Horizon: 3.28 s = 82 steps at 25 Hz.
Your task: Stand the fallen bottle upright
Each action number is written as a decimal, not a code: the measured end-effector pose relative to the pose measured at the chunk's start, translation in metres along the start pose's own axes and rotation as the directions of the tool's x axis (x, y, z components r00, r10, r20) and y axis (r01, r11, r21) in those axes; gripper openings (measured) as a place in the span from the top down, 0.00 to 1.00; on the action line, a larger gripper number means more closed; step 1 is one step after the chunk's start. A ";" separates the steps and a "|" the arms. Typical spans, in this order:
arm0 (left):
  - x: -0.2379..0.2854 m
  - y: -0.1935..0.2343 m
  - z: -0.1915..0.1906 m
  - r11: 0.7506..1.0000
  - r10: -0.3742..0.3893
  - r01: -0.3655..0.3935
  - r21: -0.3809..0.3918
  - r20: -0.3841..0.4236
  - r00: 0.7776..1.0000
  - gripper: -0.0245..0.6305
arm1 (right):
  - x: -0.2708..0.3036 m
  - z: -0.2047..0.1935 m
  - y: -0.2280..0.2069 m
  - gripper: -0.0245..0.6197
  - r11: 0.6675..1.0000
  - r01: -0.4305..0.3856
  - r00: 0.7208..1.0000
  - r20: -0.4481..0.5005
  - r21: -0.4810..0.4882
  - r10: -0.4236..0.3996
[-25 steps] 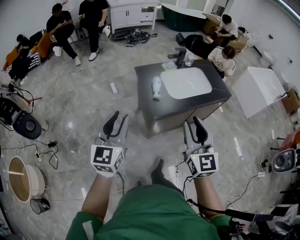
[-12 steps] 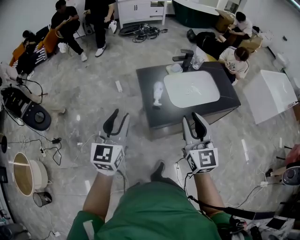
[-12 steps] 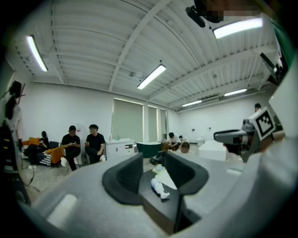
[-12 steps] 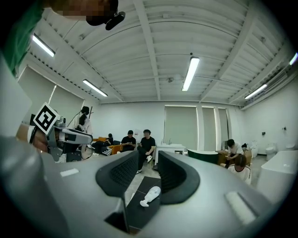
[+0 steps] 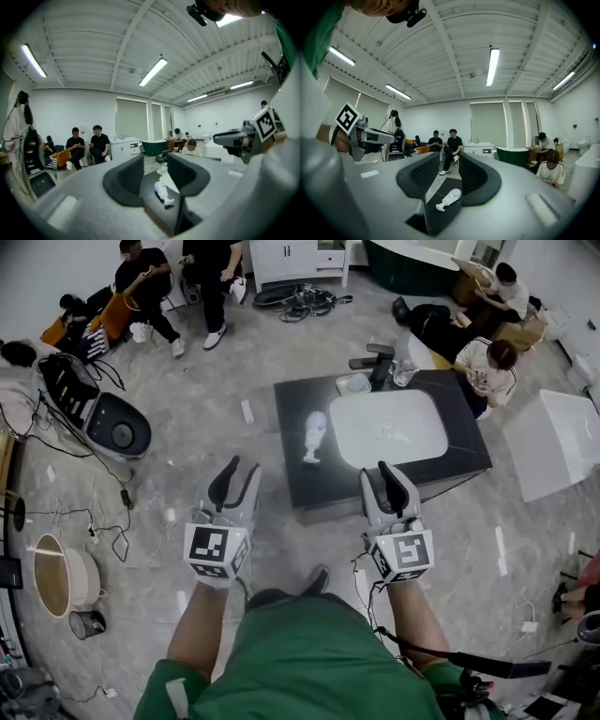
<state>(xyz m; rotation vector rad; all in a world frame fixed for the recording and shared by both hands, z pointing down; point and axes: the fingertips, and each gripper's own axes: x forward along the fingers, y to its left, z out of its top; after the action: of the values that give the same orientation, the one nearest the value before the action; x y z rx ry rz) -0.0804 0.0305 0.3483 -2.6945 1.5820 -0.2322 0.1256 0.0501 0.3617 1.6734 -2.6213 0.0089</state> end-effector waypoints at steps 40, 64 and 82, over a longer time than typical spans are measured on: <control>0.214 0.115 -0.137 0.970 -0.242 0.225 -0.096 -0.232 0.942 0.73 | 0.210 -0.127 -0.020 0.78 0.968 -0.228 0.890 -0.426 -0.106 0.163; 0.249 0.074 -0.242 0.968 -0.217 0.136 -0.211 -0.431 0.876 0.73 | 0.221 -0.306 -0.003 0.79 0.799 -0.600 0.593 -0.653 0.034 0.472; 0.232 0.094 -0.259 0.965 -0.158 0.041 -0.259 -0.451 0.878 0.73 | 0.221 -0.349 0.016 0.88 0.702 -0.712 0.491 -0.732 -0.024 0.472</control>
<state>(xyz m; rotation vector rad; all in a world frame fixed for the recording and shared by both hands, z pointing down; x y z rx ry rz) -0.0850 -0.1991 0.6254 -3.0863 1.6650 -0.8033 0.0262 -0.1353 0.7177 0.3985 -2.2608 0.1646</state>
